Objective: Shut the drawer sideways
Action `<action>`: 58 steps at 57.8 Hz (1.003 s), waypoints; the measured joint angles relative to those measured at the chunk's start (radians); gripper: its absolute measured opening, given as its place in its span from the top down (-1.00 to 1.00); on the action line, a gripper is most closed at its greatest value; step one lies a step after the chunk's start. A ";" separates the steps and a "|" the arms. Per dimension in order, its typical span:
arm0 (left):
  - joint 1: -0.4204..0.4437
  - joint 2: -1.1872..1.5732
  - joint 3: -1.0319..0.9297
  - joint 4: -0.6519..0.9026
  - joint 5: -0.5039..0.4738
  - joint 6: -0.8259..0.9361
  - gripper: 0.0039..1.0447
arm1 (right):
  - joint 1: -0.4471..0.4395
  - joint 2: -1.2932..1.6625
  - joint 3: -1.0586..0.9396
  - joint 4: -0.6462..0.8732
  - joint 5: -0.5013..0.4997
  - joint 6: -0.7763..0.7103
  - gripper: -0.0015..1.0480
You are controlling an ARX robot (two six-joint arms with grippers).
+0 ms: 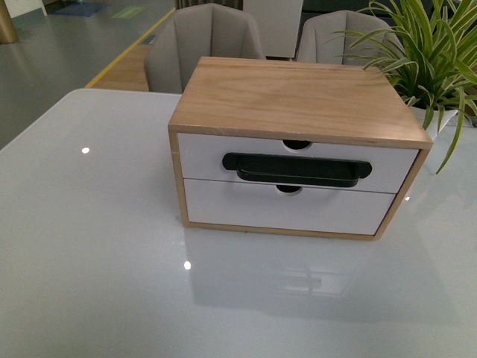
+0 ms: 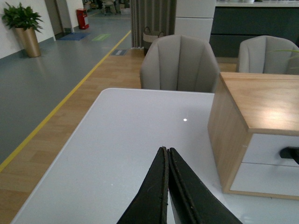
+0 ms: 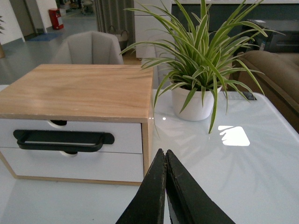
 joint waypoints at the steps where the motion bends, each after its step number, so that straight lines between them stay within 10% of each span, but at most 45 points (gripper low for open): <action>1: 0.000 -0.019 -0.007 -0.013 0.000 0.000 0.97 | 0.000 -0.019 0.000 -0.019 -0.001 0.000 0.96; 58: 0.001 -0.587 -0.079 -0.486 0.000 0.001 0.97 | -0.001 -0.586 0.000 -0.579 -0.001 0.000 0.96</action>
